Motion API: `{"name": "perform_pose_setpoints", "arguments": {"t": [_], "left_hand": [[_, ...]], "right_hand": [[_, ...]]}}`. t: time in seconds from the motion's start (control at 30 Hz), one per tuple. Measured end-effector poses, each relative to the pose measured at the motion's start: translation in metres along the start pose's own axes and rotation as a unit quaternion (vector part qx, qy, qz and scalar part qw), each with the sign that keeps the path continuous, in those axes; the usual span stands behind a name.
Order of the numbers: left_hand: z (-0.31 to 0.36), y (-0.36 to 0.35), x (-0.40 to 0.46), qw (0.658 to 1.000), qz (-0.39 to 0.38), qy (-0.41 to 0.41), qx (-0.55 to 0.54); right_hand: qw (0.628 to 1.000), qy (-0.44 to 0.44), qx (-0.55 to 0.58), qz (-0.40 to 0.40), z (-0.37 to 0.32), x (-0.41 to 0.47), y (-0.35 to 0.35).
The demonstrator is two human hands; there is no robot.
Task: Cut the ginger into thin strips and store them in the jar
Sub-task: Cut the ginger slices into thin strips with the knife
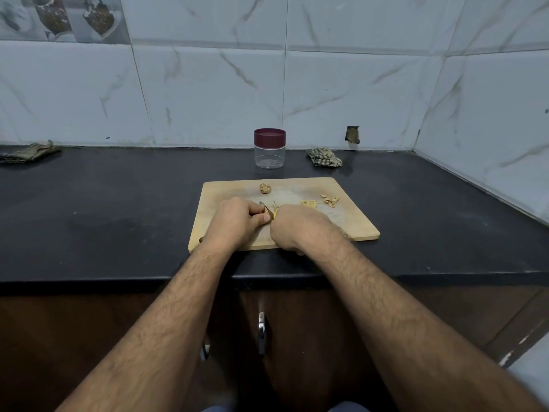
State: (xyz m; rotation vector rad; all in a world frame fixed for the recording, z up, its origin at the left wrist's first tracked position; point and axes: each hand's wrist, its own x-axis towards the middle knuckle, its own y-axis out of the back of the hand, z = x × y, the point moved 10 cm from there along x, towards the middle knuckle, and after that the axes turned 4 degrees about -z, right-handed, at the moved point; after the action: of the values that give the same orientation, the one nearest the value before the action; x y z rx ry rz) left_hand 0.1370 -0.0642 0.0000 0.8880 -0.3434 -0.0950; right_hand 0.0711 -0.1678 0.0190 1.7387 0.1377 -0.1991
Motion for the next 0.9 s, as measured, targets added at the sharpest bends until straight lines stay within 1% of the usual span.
{"name": "perform_pose_setpoints", "arguments": {"t": [0.17,0.47,0.63,0.73,0.83,0.9], "left_hand": [[-0.001,0.002,-0.002,1.0,0.013,0.017,-0.017],[-0.002,0.007,-0.004,0.999,0.032,0.029,-0.005],[-0.002,0.006,-0.004,1.0,0.018,0.018,-0.016],[0.001,0.006,-0.005,1.0,0.01,0.008,-0.004],[0.0,0.006,-0.005,1.0,0.005,0.006,-0.008],[0.0,0.006,-0.005,1.0,0.003,0.006,-0.013]], "right_hand": [[1.0,-0.011,-0.004,-0.007,0.005,-0.013,-0.006],[1.0,-0.023,0.013,0.005,0.027,-0.041,-0.022],[0.998,-0.029,0.048,0.013,0.032,-0.035,-0.021],[0.997,-0.021,0.066,0.018,0.031,-0.029,-0.018],[0.997,-0.023,0.073,0.004,0.033,-0.022,-0.021],[0.997,-0.005,0.08,-0.007,0.031,-0.019,-0.023]]}}
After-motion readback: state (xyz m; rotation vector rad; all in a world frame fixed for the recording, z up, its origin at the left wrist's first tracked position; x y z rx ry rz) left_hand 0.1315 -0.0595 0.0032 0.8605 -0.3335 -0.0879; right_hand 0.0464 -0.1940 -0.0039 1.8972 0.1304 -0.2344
